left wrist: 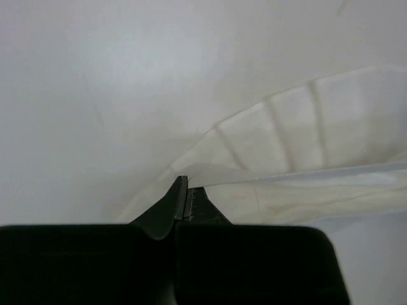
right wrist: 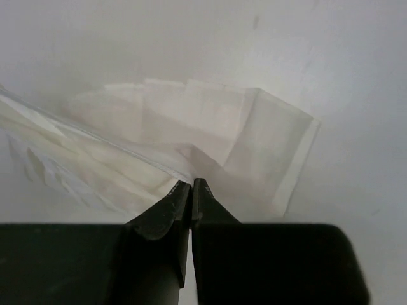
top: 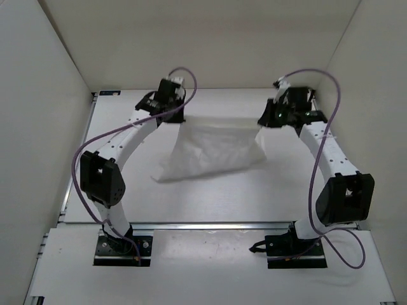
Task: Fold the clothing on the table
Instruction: Fold the skirt
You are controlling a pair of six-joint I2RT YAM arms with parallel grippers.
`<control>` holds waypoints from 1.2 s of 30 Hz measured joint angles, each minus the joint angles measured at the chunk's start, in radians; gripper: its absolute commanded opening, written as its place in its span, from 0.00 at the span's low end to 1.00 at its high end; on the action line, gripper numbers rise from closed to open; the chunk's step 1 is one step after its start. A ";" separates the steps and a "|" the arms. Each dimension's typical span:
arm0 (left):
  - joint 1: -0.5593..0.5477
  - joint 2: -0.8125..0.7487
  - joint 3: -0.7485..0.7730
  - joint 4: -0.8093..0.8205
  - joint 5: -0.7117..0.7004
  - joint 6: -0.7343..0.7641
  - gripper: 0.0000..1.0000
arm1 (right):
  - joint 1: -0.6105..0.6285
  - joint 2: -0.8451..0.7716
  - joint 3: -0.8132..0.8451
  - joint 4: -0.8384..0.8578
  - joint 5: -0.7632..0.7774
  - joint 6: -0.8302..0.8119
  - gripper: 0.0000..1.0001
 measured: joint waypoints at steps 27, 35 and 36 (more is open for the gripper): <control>-0.058 -0.687 -0.639 0.163 0.141 -0.138 0.00 | 0.033 -0.655 -0.515 -0.068 -0.110 0.079 0.00; -0.010 -0.346 -0.503 0.178 0.095 -0.117 0.00 | 0.018 -0.282 -0.414 0.078 -0.108 0.069 0.00; -0.012 -0.315 -0.503 0.174 0.087 -0.116 0.00 | 0.020 -0.248 -0.401 0.082 -0.105 0.069 0.00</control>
